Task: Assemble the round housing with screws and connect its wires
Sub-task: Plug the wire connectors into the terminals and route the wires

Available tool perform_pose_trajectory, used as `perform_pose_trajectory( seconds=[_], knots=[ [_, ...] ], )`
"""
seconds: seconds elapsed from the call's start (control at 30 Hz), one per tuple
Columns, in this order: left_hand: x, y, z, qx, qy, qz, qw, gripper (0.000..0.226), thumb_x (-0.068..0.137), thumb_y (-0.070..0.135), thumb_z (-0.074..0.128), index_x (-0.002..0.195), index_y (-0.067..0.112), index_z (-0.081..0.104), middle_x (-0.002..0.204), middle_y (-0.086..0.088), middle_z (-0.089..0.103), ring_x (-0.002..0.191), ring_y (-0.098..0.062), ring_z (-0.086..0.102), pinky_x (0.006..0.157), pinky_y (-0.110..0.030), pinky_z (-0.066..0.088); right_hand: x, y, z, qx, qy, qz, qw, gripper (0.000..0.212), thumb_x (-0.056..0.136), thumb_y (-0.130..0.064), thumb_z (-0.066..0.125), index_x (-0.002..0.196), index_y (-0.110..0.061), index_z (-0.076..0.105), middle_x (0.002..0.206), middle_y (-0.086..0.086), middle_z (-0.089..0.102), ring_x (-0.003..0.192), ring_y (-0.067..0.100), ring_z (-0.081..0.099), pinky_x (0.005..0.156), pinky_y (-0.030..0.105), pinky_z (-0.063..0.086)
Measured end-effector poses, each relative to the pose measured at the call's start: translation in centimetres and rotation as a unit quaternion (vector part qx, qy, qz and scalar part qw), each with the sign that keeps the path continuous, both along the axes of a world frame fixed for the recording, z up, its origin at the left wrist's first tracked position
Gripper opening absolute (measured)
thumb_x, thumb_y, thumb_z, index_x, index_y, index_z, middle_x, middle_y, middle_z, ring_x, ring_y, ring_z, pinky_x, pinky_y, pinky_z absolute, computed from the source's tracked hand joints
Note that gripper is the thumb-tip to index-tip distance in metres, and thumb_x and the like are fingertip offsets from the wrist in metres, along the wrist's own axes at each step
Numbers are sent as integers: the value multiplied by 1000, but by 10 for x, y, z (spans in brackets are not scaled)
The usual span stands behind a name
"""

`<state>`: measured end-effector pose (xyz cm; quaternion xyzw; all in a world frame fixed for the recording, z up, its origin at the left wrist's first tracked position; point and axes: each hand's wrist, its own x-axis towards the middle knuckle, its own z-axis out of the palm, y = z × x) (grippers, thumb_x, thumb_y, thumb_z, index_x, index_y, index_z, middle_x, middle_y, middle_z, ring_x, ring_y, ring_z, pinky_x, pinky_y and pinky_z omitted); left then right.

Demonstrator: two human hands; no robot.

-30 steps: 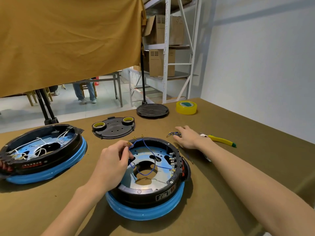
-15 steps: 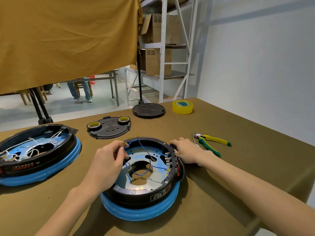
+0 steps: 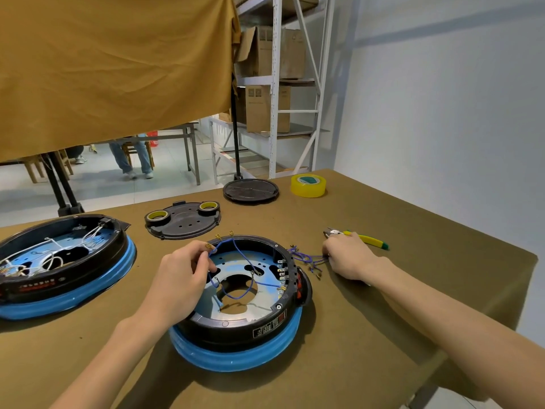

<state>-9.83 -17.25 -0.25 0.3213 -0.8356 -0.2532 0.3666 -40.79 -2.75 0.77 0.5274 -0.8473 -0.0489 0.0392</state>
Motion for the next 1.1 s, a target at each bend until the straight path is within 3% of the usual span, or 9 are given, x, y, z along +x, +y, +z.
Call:
perform_pose_trajectory(
  seconds=[0.27, 0.47, 0.53, 0.63, 0.73, 0.8, 0.87, 0.97, 1.1],
  knots=[
    [1, 1, 0, 7, -2, 0, 1000, 20, 106, 14, 50, 114, 18, 68, 83, 12, 72, 75, 11, 63, 56, -4, 42, 8, -14, 6, -65, -91, 45, 993, 25, 98, -13, 60, 117, -17, 75, 117, 6, 73, 107, 24, 66, 90, 33, 54],
    [0, 0, -1, 3, -1, 2, 1000, 20, 106, 14, 51, 112, 19, 69, 81, 13, 72, 75, 9, 63, 56, -4, 42, 14, -25, 11, -122, -153, 26, 980, 25, 97, -8, 61, 116, -12, 76, 115, 9, 73, 101, 23, 66, 86, 28, 51],
    [0, -1, -1, 4, 1, 1, 1000, 19, 106, 13, 51, 110, 18, 69, 81, 13, 72, 75, 9, 63, 57, -5, 43, 15, -28, 13, -119, -186, 7, 975, 24, 95, -7, 65, 116, -9, 76, 111, 10, 73, 93, 22, 68, 85, 32, 57],
    [0, -1, -2, 4, 3, 1, 1000, 19, 106, 13, 51, 110, 19, 69, 80, 13, 72, 79, 9, 64, 58, -4, 43, 15, -26, 15, -81, -250, -17, 965, 22, 91, -10, 72, 113, -6, 73, 85, 9, 72, 60, 17, 67, 60, 30, 61],
    [0, -1, -2, 2, -1, 2, 1000, 19, 106, 13, 51, 110, 19, 68, 81, 13, 72, 79, 9, 64, 59, -4, 44, 14, -23, 18, -44, -261, -34, 964, 22, 94, -23, 73, 108, -6, 73, 86, 11, 76, 63, 16, 68, 56, 28, 61],
    [0, -1, -2, 1, -1, 3, 1000, 19, 106, 13, 51, 111, 20, 68, 81, 13, 71, 80, 10, 63, 60, -3, 43, 13, -24, 17, -81, -237, -45, 967, 21, 99, -23, 66, 107, -5, 73, 89, 11, 74, 58, 18, 66, 54, 28, 58],
    [1, 0, -1, 0, -5, 4, 1000, 19, 106, 14, 51, 111, 21, 68, 81, 14, 71, 81, 10, 63, 59, -3, 43, 15, -26, 12, -112, -223, -32, 968, 21, 100, -23, 63, 107, -5, 72, 96, 11, 74, 63, 20, 66, 63, 34, 59],
    [5, 2, -1, -3, -8, 4, 1000, 19, 106, 15, 51, 111, 22, 67, 80, 15, 71, 81, 7, 64, 59, -5, 44, 26, -32, 0, -105, -234, 5, 966, 17, 98, -21, 66, 101, -7, 74, 98, 10, 73, 87, 25, 67, 80, 37, 55],
    [10, 4, -3, -2, -7, 7, 1000, 19, 106, 16, 51, 111, 24, 67, 80, 13, 71, 83, 6, 65, 61, -7, 47, 35, -39, -7, -111, -245, 25, 963, 27, 96, -19, 68, 120, -7, 74, 112, 9, 74, 99, 21, 68, 90, 35, 56]
  ],
)
